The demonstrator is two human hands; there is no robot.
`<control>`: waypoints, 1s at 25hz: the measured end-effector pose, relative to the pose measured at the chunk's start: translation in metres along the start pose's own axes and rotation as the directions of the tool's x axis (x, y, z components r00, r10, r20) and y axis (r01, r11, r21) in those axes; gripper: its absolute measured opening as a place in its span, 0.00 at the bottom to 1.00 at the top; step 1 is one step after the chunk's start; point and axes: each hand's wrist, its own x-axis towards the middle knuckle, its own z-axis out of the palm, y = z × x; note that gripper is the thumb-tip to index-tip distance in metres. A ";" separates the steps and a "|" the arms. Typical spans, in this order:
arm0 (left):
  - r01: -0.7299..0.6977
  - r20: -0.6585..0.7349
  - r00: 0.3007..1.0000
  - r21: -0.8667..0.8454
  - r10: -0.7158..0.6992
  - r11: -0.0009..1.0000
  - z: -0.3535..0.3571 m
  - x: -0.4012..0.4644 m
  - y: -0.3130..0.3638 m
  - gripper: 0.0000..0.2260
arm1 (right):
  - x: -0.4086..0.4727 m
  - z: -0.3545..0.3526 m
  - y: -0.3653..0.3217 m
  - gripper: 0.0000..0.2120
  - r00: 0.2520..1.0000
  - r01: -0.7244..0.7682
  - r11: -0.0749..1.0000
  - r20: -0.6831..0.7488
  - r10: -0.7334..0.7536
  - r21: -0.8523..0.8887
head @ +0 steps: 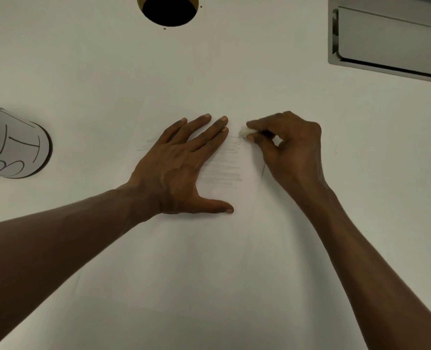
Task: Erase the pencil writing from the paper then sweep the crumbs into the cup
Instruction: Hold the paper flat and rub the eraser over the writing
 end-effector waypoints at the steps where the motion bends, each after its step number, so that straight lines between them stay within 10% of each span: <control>1: -0.001 0.002 1.000 -0.001 0.002 1.000 0.000 0.000 0.000 0.57 | -0.007 -0.001 0.000 0.06 1.000 0.000 1.000 0.015 0.000 -0.001; 25: 0.011 -0.003 1.000 -0.017 -0.011 1.000 0.000 0.001 0.000 0.57 | 0.008 0.014 -0.014 0.05 1.000 0.002 0.996 -0.013 -0.003 -0.087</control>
